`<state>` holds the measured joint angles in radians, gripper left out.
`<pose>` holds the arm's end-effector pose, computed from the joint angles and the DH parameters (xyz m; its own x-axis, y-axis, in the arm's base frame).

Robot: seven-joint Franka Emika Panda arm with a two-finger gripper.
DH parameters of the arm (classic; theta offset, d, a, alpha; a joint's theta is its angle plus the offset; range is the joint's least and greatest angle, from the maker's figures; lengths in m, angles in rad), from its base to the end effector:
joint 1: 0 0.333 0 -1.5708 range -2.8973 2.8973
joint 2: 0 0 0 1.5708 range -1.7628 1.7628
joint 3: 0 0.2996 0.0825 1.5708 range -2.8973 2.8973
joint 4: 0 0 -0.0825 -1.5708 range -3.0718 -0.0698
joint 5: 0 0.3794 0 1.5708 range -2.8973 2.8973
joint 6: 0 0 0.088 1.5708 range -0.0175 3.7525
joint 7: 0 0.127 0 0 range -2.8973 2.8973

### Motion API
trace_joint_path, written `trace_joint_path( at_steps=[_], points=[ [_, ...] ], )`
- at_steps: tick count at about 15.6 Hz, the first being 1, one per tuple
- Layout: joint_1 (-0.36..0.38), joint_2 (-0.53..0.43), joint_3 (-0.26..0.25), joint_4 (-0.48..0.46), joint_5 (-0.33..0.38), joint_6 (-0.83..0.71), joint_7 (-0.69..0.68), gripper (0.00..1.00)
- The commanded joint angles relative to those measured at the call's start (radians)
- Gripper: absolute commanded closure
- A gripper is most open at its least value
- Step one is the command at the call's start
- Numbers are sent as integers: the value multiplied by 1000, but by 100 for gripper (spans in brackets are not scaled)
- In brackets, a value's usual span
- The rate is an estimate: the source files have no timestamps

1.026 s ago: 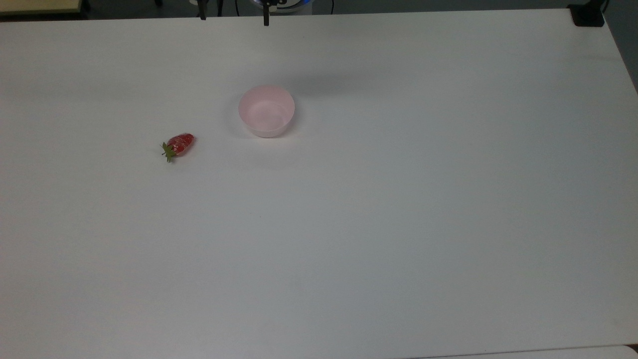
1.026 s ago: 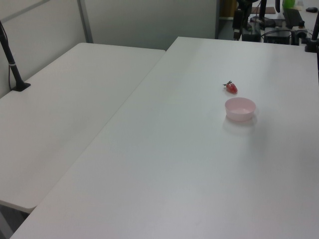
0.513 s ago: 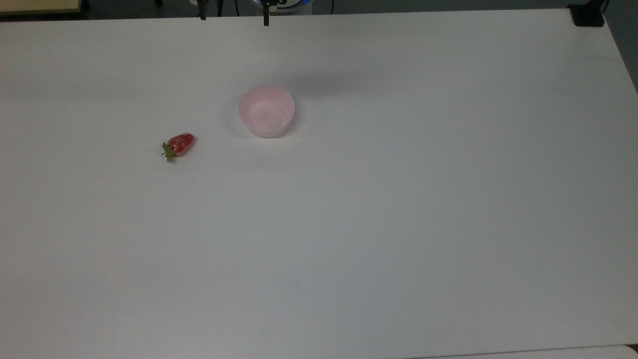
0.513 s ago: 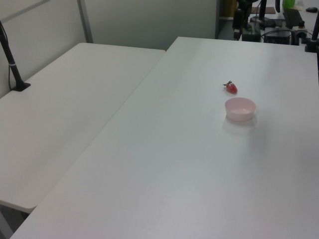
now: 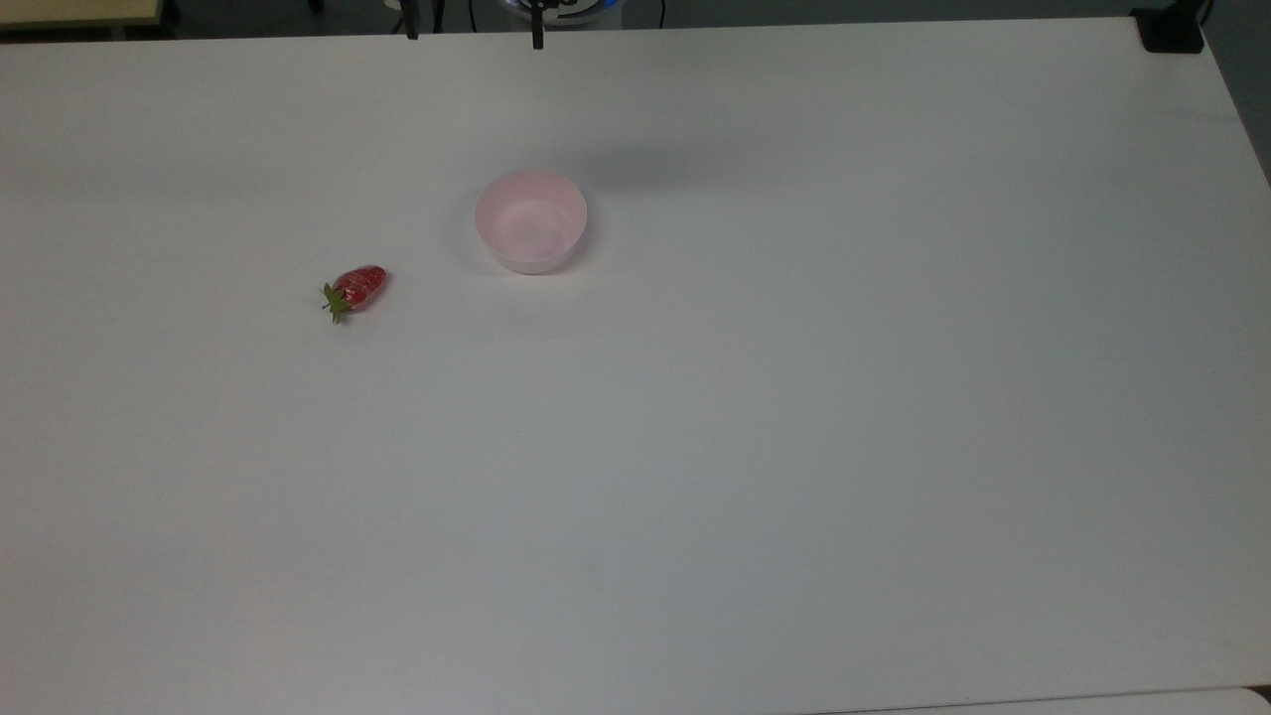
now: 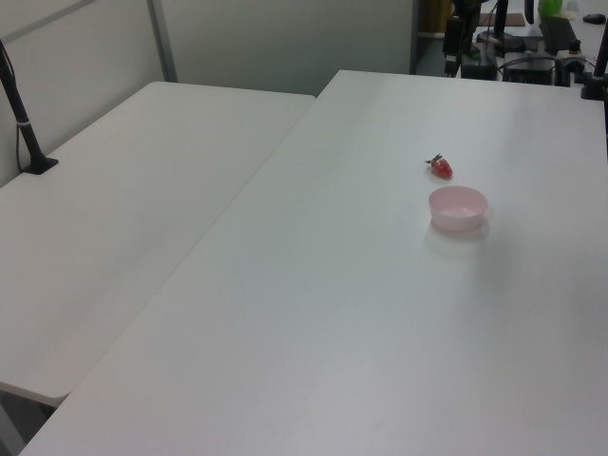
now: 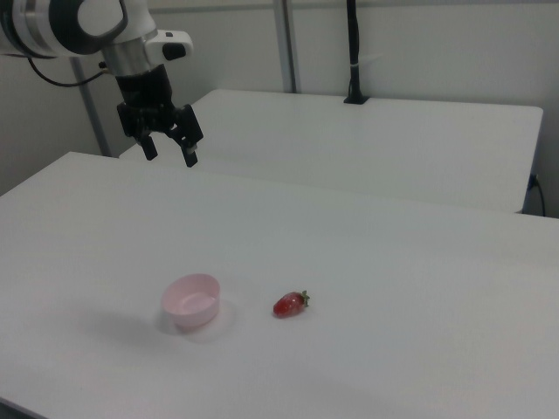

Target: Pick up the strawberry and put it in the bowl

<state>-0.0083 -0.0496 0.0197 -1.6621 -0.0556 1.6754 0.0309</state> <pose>0.5459 -0.0001 0.5819 0.9978 -0.0136 0.0644 -0.0172 -0.9984 0.0545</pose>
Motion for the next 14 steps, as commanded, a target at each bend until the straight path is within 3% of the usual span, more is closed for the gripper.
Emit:
trace_joint_path(
  at_steps=[1, 5, 9, 11, 14],
  points=[
    [-5, -10, -18, -18, -1, 18, -10, 0],
    [-102, -10, -29, -24, 6, 24, 137, 0],
    [-133, 22, -141, -96, 65, 174, 357, 0],
    [-160, 78, -144, -102, 60, 198, 342, 0],
    [-185, 167, -142, -102, 50, 199, 209, 0]
  ],
)
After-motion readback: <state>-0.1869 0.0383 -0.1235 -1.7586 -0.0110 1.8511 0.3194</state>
